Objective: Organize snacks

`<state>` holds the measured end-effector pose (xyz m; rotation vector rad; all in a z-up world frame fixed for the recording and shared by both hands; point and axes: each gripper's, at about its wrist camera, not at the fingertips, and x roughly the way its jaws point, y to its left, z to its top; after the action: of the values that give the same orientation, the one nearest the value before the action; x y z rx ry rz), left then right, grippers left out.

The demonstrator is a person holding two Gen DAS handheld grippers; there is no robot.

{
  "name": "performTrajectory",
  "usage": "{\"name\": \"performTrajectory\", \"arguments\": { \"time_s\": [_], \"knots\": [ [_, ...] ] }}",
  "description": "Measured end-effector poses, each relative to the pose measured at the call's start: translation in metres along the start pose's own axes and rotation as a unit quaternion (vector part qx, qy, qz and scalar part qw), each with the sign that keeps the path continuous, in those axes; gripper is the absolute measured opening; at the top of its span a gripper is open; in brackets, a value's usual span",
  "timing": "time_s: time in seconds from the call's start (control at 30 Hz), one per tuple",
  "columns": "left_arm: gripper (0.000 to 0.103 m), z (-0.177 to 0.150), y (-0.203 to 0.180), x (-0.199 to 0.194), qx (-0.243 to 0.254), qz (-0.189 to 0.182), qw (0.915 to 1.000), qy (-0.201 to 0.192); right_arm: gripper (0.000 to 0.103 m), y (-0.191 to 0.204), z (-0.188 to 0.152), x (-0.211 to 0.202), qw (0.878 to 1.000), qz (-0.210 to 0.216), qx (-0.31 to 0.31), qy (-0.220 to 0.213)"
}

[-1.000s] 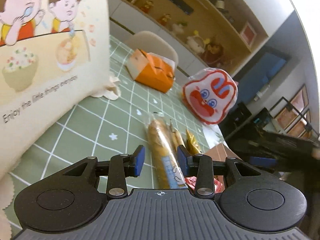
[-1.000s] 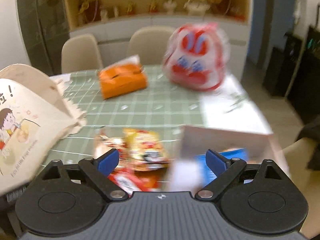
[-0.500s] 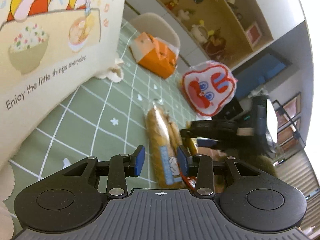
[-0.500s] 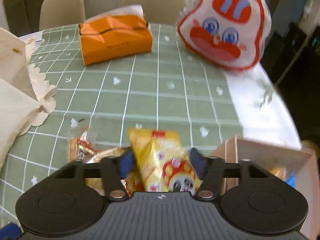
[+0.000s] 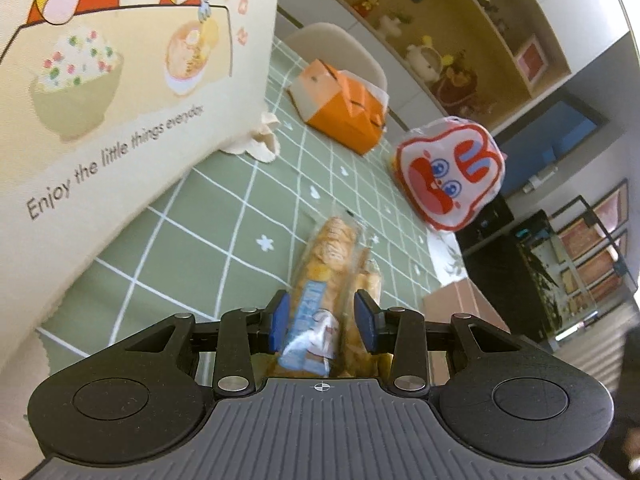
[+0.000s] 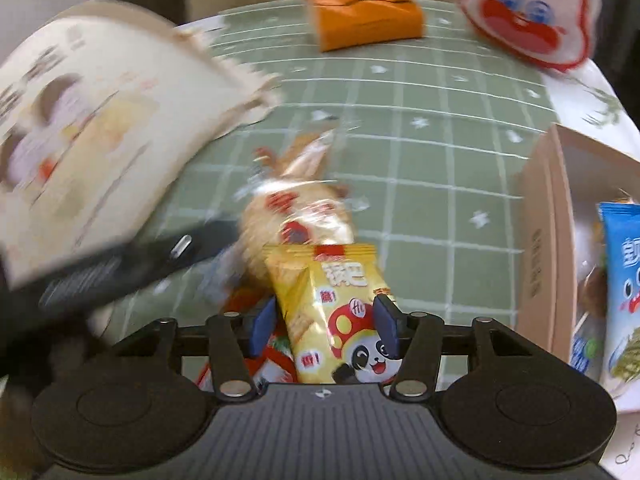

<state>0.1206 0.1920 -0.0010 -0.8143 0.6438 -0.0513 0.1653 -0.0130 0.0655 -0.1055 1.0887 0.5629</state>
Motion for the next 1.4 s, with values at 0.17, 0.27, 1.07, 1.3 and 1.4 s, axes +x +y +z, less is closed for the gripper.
{"name": "performTrajectory", "arguments": {
  "time_s": [0.17, 0.27, 1.07, 1.3, 1.4],
  "knots": [
    [0.04, -0.002, -0.006, -0.003, 0.02, 0.012, 0.9996, -0.014, 0.072, -0.004, -0.032, -0.032, 0.999, -0.014, -0.028, -0.041],
    [0.04, -0.004, -0.015, -0.01, 0.047, 0.011, 0.9982, -0.034, 0.079, -0.006, -0.062, -0.041, 0.996, -0.034, -0.043, -0.066],
    [0.04, -0.036, -0.057, -0.004, 0.18, 0.022, 0.9832, -0.023, 0.08, -0.035, -0.143, -0.018, 0.981, -0.008, 0.031, -0.189],
    [0.04, -0.042, -0.063, -0.007, 0.196, 0.014, 0.9802, -0.028, 0.082, -0.031, -0.145, -0.017, 0.981, -0.021, 0.029, -0.191],
    [0.04, -0.042, -0.061, -0.005, 0.192, 0.022, 0.9806, -0.029, 0.083, -0.034, -0.146, -0.018, 0.981, -0.013, 0.034, -0.193]
  ]
}}
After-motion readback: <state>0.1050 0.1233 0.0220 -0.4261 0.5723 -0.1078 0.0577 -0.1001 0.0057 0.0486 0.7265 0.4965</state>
